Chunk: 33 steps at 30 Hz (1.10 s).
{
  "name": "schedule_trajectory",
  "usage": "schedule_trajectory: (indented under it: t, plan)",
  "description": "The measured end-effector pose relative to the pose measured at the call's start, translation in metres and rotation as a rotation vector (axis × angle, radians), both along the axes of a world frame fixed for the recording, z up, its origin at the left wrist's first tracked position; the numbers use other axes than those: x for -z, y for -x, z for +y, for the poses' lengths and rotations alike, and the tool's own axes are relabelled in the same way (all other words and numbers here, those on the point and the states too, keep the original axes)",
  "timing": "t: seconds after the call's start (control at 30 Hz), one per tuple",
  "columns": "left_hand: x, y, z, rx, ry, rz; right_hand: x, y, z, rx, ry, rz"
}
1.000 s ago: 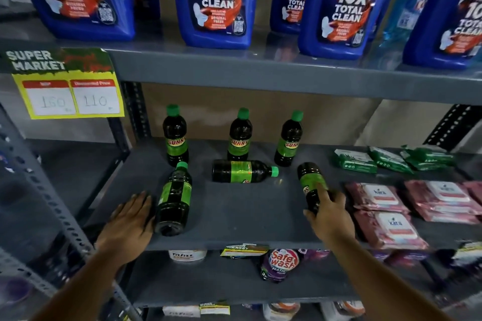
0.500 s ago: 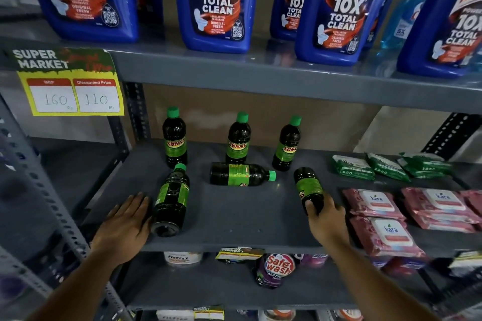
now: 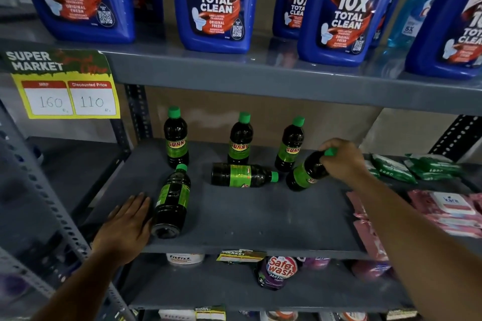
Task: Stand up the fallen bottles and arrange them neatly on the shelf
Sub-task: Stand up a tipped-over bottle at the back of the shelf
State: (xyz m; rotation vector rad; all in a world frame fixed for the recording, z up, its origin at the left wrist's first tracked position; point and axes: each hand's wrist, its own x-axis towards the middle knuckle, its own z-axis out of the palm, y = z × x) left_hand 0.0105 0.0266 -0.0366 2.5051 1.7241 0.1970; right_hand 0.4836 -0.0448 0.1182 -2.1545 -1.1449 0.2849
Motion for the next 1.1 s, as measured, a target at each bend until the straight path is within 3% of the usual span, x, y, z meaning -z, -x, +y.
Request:
schedule_trajectory:
  t: [0.33,0.53,0.6,0.67,0.8,0.97,1.1]
  plan:
    - [-0.001,-0.001,0.0,-0.007,-0.016,0.008,-0.002,-0.003,0.031,-0.248,0.053,-0.277]
    - [0.0,0.0,0.0,-0.01,-0.018,-0.005,0.013,0.015,0.034,-0.424,-0.061,-0.403]
    - [0.0,0.0,0.0,-0.009,-0.019,-0.014,0.019,0.015,0.034,-0.354,-0.081,-0.293]
    - [0.001,0.001,0.001,-0.005,-0.021,-0.006,0.026,0.013,0.031,-0.265,-0.138,-0.041]
    - [0.002,0.0,0.001,-0.007,-0.022,-0.011,0.048,-0.001,0.022,-0.315,-0.121,0.319]
    - [0.002,0.001,0.002,-0.002,-0.024,-0.012,0.06,-0.001,0.024,-0.195,-0.172,0.231]
    - [0.004,0.002,0.002,-0.008,-0.025,0.006,0.071,-0.001,0.02,-0.24,-0.17,0.358]
